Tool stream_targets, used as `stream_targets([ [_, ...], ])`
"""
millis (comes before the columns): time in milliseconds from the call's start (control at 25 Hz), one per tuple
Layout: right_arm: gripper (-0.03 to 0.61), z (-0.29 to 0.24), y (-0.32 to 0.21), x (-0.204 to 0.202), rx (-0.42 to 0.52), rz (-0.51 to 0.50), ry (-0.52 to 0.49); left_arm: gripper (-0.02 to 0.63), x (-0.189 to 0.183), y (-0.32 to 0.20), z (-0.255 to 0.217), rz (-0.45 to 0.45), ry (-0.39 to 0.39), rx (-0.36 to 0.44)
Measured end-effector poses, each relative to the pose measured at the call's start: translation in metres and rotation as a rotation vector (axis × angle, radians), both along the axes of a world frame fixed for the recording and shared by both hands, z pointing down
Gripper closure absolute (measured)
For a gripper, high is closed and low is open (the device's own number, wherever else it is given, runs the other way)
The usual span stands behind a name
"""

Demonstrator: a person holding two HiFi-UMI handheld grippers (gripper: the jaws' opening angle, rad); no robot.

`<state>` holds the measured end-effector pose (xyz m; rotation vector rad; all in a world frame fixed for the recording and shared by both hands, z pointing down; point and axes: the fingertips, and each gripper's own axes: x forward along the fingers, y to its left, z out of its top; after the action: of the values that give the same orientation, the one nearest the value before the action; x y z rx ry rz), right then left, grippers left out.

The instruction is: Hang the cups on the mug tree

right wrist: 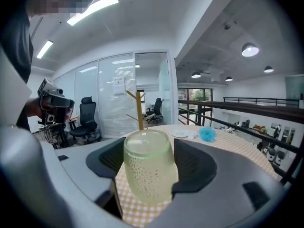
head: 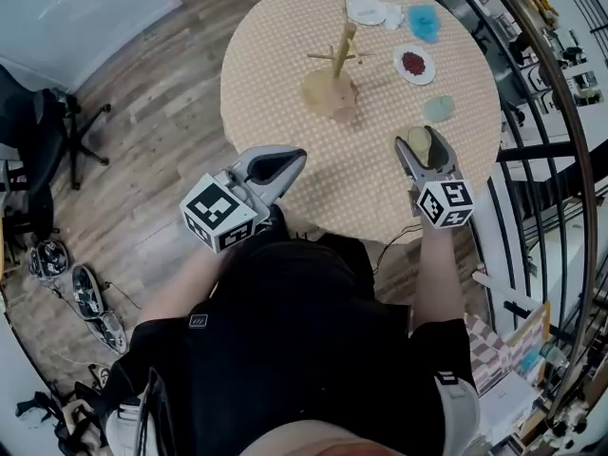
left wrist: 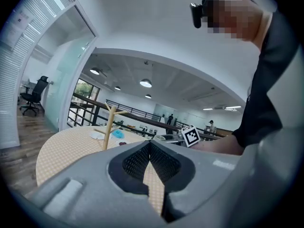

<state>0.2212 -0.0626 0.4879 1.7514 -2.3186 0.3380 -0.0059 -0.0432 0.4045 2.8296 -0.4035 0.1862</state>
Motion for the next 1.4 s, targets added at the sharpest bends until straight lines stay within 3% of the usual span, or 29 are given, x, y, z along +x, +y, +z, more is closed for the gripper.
stream_targets([
  [280,0.255,-0.029,-0.028,-0.034,-0.001,-0.053,0.086,0.607,-0.015,-0.018,-0.006,0.028,0.046,-0.014],
  [520,0.255,-0.051,-0.07,-0.029,0.016,-0.148,0.12,0.607,-0.004,-0.035,-0.007,-0.012,0.051,-0.021],
  [840,0.255,-0.081,-0.13,-0.023,0.07,-0.335,0.081,0.607,0.012,-0.066,-0.016,-0.15,0.032,0.026],
  [1040,0.255,-0.096,-0.156,-0.034,0.081,-0.428,0.073,0.607,0.008,-0.072,-0.014,-0.185,0.025,0.024],
  [1400,0.255,-0.08,-0.186,-0.045,0.035,-0.467,0.033,0.607,0.011,-0.092,-0.005,-0.188,0.018,-0.011],
])
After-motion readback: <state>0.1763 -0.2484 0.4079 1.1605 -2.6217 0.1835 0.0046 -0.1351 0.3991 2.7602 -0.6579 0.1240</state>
